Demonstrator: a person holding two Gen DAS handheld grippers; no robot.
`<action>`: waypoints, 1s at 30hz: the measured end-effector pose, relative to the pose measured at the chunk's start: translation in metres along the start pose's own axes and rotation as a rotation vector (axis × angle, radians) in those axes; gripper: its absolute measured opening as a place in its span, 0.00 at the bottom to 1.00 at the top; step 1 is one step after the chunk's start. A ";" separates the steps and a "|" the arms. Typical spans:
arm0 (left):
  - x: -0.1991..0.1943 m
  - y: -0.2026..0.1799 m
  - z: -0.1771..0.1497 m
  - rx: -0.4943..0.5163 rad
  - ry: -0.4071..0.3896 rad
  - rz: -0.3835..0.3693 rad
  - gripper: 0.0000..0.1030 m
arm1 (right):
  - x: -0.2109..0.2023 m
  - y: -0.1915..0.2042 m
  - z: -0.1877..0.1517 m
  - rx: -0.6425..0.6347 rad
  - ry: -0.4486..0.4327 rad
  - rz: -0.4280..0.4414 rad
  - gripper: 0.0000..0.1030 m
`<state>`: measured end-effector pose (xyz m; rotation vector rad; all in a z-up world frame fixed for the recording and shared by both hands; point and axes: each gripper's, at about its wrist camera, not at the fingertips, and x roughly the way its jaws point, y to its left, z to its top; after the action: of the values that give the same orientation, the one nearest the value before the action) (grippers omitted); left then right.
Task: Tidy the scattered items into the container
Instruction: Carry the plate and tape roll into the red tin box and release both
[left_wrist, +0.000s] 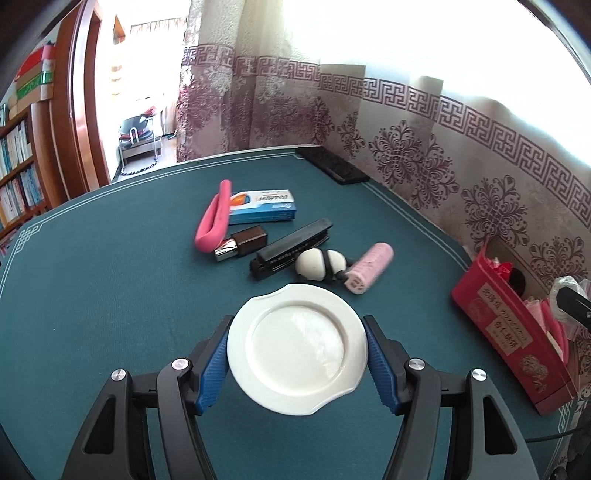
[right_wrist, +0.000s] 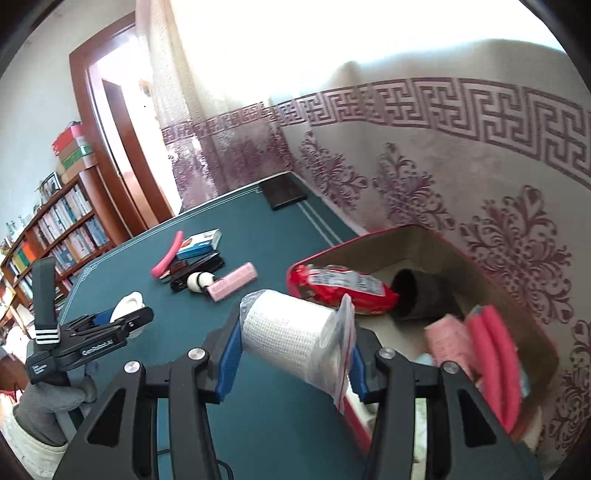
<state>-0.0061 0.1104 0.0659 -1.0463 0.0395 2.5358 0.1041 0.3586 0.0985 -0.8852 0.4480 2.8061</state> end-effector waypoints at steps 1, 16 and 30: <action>-0.002 -0.006 0.001 0.007 -0.003 -0.012 0.66 | -0.002 -0.008 0.001 0.011 -0.001 -0.014 0.51; -0.011 -0.114 0.009 0.178 -0.012 -0.164 0.66 | -0.021 -0.085 -0.012 0.092 -0.002 -0.152 0.51; 0.005 -0.217 0.023 0.340 -0.009 -0.297 0.66 | -0.031 -0.110 -0.017 0.127 -0.015 -0.153 0.51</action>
<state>0.0556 0.3164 0.1051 -0.8368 0.2813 2.1690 0.1651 0.4546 0.0777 -0.8337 0.5267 2.6126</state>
